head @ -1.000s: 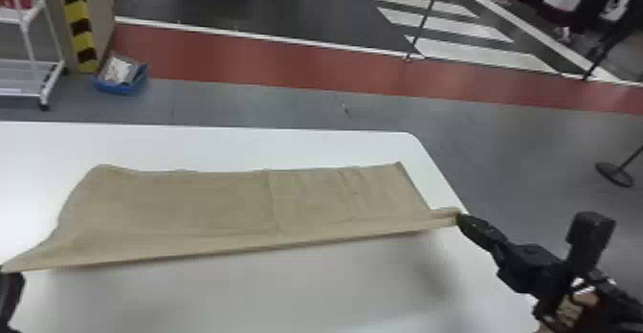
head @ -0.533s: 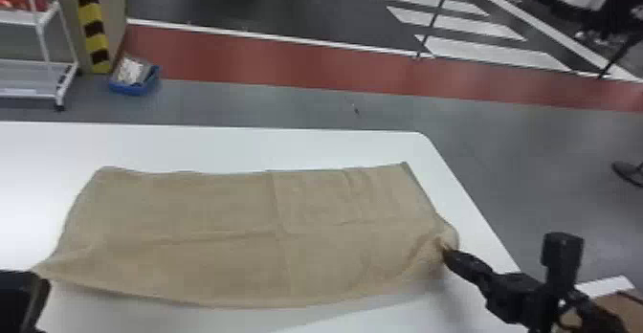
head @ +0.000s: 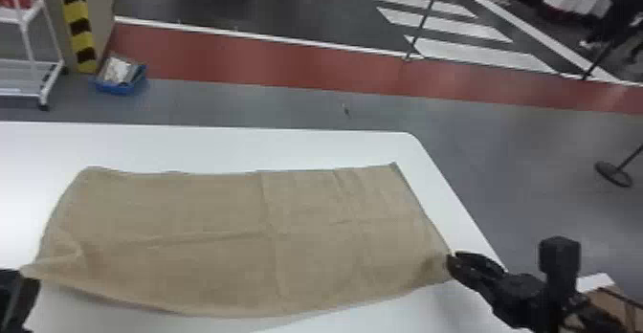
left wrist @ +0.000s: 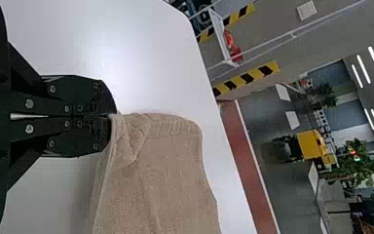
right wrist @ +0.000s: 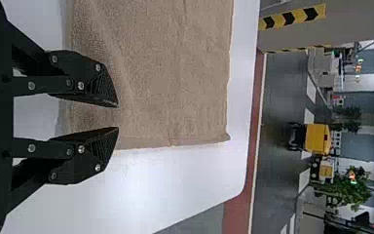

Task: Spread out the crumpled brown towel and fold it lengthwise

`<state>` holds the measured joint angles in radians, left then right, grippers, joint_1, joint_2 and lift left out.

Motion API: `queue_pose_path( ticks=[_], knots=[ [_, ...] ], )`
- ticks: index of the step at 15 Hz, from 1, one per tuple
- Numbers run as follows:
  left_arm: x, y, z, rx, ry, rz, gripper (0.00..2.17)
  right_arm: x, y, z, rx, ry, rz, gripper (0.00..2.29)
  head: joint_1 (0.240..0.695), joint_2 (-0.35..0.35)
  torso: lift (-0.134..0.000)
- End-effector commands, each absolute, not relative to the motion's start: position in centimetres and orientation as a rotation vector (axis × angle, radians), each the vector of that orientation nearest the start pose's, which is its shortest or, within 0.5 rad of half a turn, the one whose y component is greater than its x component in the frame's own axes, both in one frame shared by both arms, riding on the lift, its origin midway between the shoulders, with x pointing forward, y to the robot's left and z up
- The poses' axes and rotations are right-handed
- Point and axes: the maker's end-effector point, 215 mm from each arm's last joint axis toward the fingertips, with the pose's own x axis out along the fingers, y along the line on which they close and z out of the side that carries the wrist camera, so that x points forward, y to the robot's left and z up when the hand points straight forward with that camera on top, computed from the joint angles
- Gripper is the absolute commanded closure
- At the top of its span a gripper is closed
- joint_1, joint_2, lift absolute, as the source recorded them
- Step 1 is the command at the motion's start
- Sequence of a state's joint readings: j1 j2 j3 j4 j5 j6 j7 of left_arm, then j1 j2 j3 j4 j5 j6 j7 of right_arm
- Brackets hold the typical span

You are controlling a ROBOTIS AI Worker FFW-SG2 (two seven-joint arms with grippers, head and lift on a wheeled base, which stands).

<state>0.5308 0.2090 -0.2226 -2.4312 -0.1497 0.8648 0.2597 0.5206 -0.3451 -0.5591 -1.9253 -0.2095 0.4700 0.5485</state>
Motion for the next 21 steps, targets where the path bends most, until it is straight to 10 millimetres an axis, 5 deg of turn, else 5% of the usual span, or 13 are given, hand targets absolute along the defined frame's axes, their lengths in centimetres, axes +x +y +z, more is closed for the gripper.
queue_pose_path(
  ticks=[1,4,6,15,17,19,21],
  knots=[
    [39.4,22.4,-38.4,0.332,0.490,0.061,1.42,38.0,-49.2,-42.2,-0.187,0.523,0.104,0.85,0.695,-0.350,-0.124],
    [39.5,22.6,-38.6,0.331,0.494,0.064,1.42,38.0,-50.7,-42.1,-0.249,0.518,0.113,0.85,0.695,-0.350,-0.124],
    [39.7,22.7,-38.9,0.326,0.499,0.063,1.42,37.9,-51.2,-42.6,-0.280,0.526,0.136,0.52,0.695,-0.350,-0.124],
    [40.0,22.5,-39.0,0.316,0.499,0.058,1.42,37.1,-51.9,-45.9,-0.288,0.604,0.179,0.52,0.695,-0.350,-0.124],
    [40.0,22.6,-39.0,0.316,0.499,0.060,1.42,37.2,-51.7,-46.5,-0.285,0.620,0.187,0.88,0.695,-0.350,-0.124],
    [40.0,22.5,-38.8,0.316,0.496,0.060,1.42,37.2,-51.2,-46.8,-0.270,0.633,0.198,1.00,0.695,-0.350,-0.124],
    [40.0,22.6,-38.8,0.316,0.498,0.062,1.42,37.6,-50.9,-46.2,-0.264,0.614,0.201,1.51,0.695,-0.350,-0.124]
  ],
)
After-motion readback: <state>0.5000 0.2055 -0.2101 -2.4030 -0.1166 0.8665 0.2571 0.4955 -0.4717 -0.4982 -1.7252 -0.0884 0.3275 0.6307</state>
